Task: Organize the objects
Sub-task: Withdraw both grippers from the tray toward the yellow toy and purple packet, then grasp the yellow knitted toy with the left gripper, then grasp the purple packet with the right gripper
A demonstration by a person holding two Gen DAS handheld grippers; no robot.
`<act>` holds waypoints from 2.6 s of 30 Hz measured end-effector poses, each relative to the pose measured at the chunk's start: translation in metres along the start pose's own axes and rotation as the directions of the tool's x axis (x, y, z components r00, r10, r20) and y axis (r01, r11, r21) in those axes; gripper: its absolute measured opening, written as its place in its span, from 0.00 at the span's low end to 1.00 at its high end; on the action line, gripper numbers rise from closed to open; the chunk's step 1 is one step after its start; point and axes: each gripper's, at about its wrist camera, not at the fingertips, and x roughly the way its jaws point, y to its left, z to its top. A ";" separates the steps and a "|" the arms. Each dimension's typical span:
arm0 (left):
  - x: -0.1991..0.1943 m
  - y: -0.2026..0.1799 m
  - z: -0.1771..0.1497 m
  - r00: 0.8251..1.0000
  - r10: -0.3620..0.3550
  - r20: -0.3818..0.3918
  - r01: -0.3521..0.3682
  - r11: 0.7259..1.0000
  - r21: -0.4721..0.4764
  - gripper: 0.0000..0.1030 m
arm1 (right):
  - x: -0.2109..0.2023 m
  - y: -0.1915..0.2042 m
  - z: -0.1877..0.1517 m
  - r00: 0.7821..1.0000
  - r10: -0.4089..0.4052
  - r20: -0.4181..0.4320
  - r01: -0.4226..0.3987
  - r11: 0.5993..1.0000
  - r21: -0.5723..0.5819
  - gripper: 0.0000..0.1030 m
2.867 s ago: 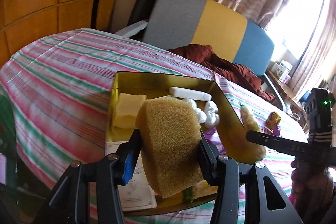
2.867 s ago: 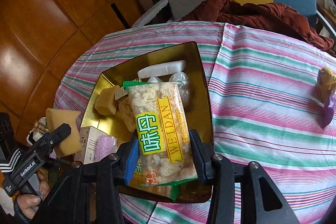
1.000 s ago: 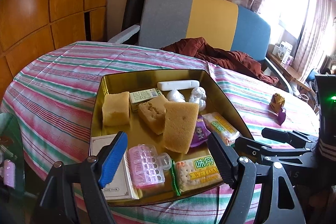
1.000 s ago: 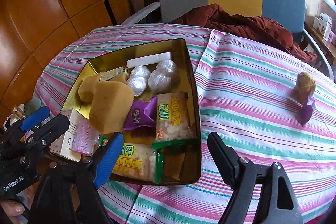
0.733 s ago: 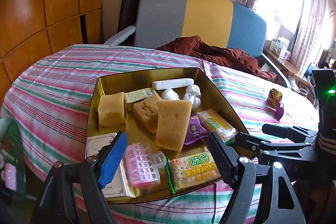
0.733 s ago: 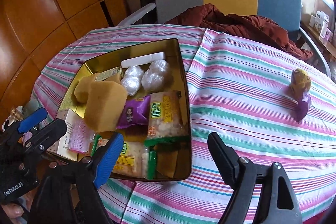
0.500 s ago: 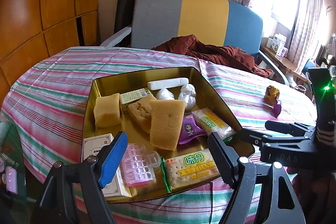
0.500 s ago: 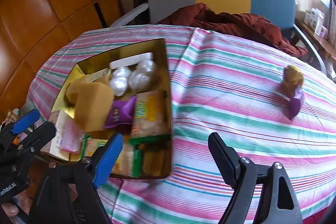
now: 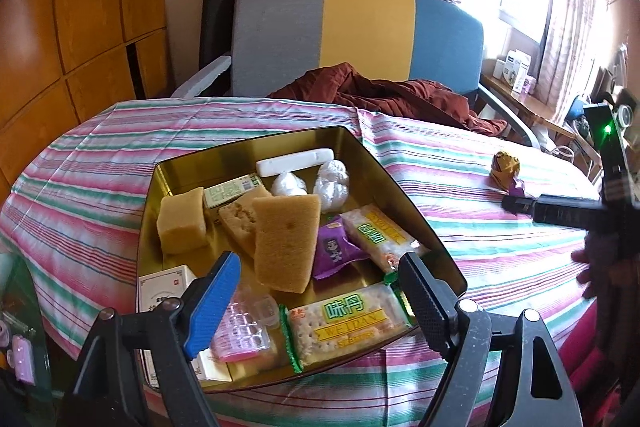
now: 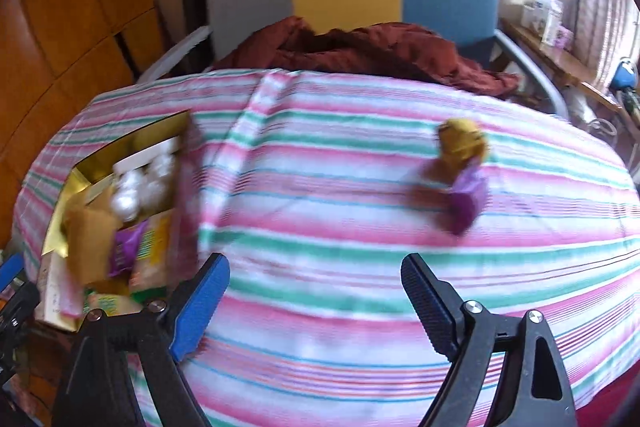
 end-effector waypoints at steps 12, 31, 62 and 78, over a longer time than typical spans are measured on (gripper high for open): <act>0.012 -0.038 0.018 0.998 -0.066 -0.016 0.067 0.994 0.091 0.80 | 0.022 -0.133 0.018 0.979 -0.204 -0.008 0.201 0.955 0.220 0.87; 0.077 -0.134 0.056 0.972 -0.191 -0.138 0.214 0.960 0.182 0.80 | 0.036 -0.199 -0.005 0.991 -0.099 -0.094 0.134 0.839 0.527 0.87; 0.267 -0.325 0.140 0.885 -0.324 -0.335 0.398 0.900 0.180 0.84 | 0.030 -0.224 -0.016 0.998 0.057 -0.039 -0.015 0.738 0.674 0.87; 0.221 -0.216 0.071 0.822 -0.414 -0.390 0.432 0.901 -0.047 0.37 | 0.044 -0.214 -0.012 0.994 0.066 -0.084 0.000 0.782 0.624 0.87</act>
